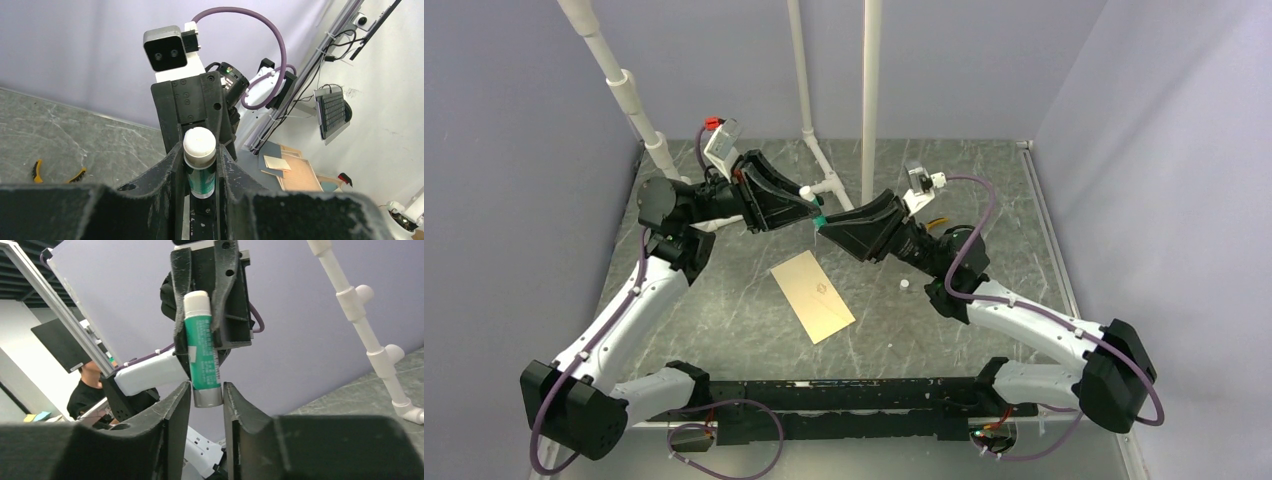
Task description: Place the letter into the envelope and seal it
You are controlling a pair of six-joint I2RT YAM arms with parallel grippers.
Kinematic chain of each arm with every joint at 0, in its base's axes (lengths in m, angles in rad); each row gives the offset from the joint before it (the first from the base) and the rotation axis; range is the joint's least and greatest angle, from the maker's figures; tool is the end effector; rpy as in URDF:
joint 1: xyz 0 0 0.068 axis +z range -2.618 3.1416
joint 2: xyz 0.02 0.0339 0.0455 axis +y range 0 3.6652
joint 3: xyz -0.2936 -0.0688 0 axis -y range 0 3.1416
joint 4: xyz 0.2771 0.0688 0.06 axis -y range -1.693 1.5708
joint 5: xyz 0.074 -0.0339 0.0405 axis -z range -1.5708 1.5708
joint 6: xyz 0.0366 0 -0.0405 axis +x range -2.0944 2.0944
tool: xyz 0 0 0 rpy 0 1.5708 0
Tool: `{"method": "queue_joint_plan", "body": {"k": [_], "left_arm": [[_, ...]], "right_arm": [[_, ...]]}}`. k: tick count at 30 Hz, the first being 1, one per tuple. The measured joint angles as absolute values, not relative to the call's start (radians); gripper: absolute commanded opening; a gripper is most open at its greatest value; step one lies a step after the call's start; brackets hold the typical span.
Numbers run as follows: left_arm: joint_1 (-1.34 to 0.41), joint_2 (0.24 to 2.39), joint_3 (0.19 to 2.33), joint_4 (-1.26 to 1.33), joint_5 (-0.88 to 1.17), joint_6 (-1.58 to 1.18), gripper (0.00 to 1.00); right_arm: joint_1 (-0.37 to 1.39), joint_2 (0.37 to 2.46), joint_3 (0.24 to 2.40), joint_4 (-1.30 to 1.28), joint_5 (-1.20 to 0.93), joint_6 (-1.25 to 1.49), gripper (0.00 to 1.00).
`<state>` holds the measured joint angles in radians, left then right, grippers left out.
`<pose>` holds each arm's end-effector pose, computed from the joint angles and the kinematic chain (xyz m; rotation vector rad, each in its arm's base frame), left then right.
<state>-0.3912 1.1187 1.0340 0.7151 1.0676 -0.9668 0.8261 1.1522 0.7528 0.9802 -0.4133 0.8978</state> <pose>0.2161 -0.1238 0.4680 0.8008 1.2417 -1.6335 0.1716 0.2079 0.3883 -0.3984 1.1460 1.7447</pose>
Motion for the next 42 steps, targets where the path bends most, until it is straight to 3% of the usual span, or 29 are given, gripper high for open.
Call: {"method": "queue_joint_plan", "body": {"k": [9, 14, 22, 27, 29, 31, 34, 38, 42], "left_arm": [[-0.390, 1.102, 1.034, 0.654, 1.021, -0.965, 0.03], [-0.387, 1.073, 1.034, 0.554, 0.946, -0.916, 0.02], [-0.390, 1.051, 1.071, 0.224, 0.679, -0.782, 0.02], [-0.402, 1.071, 1.164, -0.028, 0.516, -0.764, 0.03], [-0.404, 1.075, 1.199, -0.108, 0.461, -0.763, 0.02], [-0.404, 1.076, 1.224, -0.162, 0.412, -0.759, 0.02], [-0.402, 1.065, 1.231, -0.186, 0.366, -0.737, 0.03], [-0.391, 1.005, 1.196, -0.145, 0.393, -0.684, 0.02], [-0.390, 0.958, 1.161, -0.022, 0.597, -0.643, 0.03]], "right_arm": [[0.820, 1.170, 0.778, 0.958, -0.434, 0.851, 0.10], [0.818, 1.169, 0.858, 0.797, -0.450, 0.690, 0.01], [0.831, 1.171, 0.999, 0.417, -0.287, 0.227, 0.00], [0.865, 1.210, 1.050, 0.332, -0.151, -0.005, 0.00], [0.884, 1.237, 1.084, 0.301, -0.098, -0.058, 0.19], [0.896, 1.273, 1.145, 0.237, -0.067, -0.068, 0.46], [0.893, 1.295, 1.209, 0.142, -0.054, -0.038, 0.66], [0.862, 1.248, 1.205, 0.053, -0.124, 0.080, 0.78], [0.848, 1.123, 1.097, 0.105, -0.260, 0.273, 0.80]]}}
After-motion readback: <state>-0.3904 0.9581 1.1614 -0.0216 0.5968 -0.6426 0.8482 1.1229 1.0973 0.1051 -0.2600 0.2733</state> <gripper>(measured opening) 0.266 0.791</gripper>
